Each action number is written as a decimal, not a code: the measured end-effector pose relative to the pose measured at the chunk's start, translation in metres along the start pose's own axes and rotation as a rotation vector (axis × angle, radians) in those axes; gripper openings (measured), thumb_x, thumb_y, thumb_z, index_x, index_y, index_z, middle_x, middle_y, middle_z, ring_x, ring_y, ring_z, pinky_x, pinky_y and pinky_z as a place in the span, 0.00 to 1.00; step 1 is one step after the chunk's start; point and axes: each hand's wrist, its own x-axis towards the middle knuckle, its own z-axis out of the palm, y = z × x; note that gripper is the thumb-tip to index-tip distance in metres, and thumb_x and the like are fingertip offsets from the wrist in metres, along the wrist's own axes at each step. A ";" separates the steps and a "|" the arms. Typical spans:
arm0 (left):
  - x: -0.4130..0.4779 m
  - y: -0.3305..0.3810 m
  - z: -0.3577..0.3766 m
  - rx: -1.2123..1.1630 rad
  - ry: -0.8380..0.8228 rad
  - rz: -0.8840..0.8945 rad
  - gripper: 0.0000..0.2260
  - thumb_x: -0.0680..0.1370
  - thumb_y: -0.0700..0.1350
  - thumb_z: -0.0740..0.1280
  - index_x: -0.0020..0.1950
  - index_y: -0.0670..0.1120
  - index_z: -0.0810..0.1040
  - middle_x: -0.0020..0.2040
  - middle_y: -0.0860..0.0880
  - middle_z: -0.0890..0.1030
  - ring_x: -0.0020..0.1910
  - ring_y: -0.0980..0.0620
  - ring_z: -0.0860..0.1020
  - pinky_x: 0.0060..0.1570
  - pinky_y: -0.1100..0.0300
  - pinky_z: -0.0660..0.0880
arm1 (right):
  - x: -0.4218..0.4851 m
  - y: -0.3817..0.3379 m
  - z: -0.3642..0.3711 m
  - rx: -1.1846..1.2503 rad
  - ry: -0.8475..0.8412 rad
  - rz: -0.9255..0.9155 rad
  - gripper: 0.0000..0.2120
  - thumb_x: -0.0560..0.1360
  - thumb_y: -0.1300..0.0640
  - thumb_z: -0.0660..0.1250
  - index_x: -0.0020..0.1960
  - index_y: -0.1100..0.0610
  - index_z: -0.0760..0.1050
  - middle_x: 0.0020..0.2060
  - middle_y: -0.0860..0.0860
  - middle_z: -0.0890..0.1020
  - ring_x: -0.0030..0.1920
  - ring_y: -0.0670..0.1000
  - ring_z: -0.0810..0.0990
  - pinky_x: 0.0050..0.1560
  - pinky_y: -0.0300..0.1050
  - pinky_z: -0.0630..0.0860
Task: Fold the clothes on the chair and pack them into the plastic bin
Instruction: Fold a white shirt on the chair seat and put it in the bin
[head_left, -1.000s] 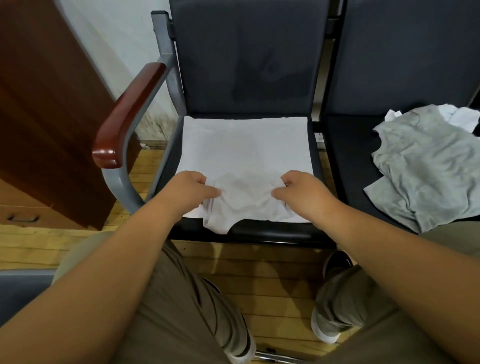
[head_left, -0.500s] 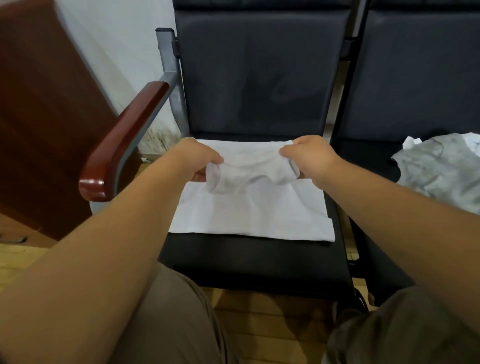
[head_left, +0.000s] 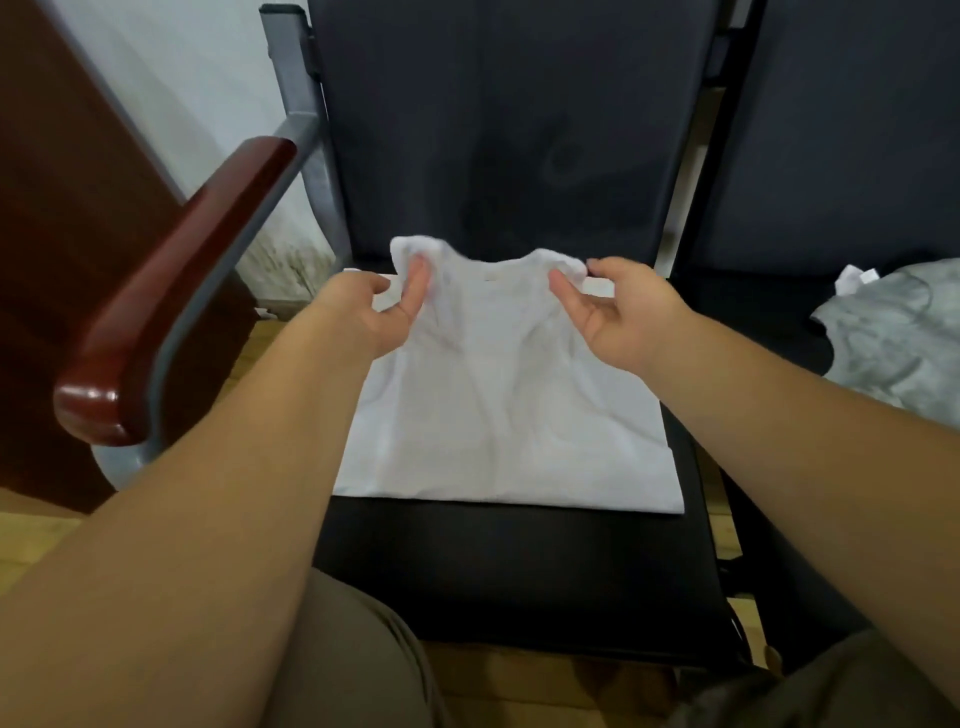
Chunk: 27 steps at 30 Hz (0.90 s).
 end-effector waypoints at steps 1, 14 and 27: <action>-0.001 -0.001 0.001 -0.035 0.008 0.010 0.17 0.84 0.34 0.63 0.73 0.39 0.69 0.71 0.29 0.67 0.48 0.25 0.82 0.37 0.41 0.85 | 0.002 -0.002 -0.002 0.020 0.000 0.004 0.13 0.82 0.64 0.69 0.66 0.61 0.74 0.63 0.68 0.77 0.51 0.64 0.89 0.51 0.53 0.87; -0.024 0.010 -0.035 1.899 0.122 0.391 0.05 0.84 0.41 0.67 0.56 0.42 0.80 0.53 0.46 0.84 0.49 0.48 0.85 0.53 0.50 0.84 | -0.020 -0.005 -0.046 -1.906 0.079 0.009 0.07 0.81 0.55 0.67 0.57 0.57 0.78 0.53 0.53 0.84 0.52 0.53 0.85 0.53 0.50 0.85; -0.042 0.035 -0.103 2.458 0.053 0.232 0.24 0.78 0.49 0.75 0.72 0.45 0.75 0.64 0.47 0.78 0.60 0.45 0.78 0.59 0.50 0.80 | -0.046 0.023 -0.079 -2.213 -0.039 -0.190 0.10 0.78 0.56 0.67 0.40 0.56 0.71 0.37 0.51 0.75 0.37 0.50 0.74 0.34 0.42 0.68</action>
